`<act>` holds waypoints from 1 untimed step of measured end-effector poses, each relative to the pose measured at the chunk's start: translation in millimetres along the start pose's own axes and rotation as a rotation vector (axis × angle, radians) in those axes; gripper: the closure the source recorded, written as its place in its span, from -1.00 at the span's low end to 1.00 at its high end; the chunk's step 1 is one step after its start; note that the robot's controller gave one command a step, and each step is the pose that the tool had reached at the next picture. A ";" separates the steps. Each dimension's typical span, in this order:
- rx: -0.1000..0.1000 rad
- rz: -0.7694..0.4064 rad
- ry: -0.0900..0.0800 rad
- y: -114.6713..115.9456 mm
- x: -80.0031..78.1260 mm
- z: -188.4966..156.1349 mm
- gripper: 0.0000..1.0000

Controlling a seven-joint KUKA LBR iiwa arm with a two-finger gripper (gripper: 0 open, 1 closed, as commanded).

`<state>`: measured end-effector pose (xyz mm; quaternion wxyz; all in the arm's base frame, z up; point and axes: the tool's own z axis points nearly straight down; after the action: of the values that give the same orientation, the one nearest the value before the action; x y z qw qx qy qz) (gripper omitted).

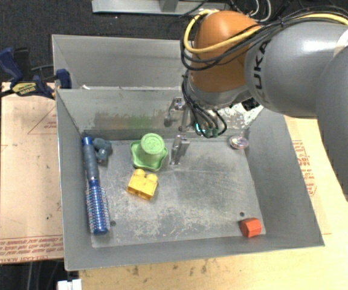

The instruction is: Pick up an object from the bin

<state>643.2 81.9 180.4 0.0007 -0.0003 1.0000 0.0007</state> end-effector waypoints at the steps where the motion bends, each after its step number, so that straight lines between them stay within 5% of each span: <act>1: -0.001 -0.025 -0.008 36.0 4.3 68.3 -1.00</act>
Offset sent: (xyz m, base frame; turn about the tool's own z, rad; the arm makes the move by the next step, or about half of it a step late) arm -0.0096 0.0545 -0.1104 -0.0355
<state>638.9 118.0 112.1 0.0046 -0.0128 0.9999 0.0011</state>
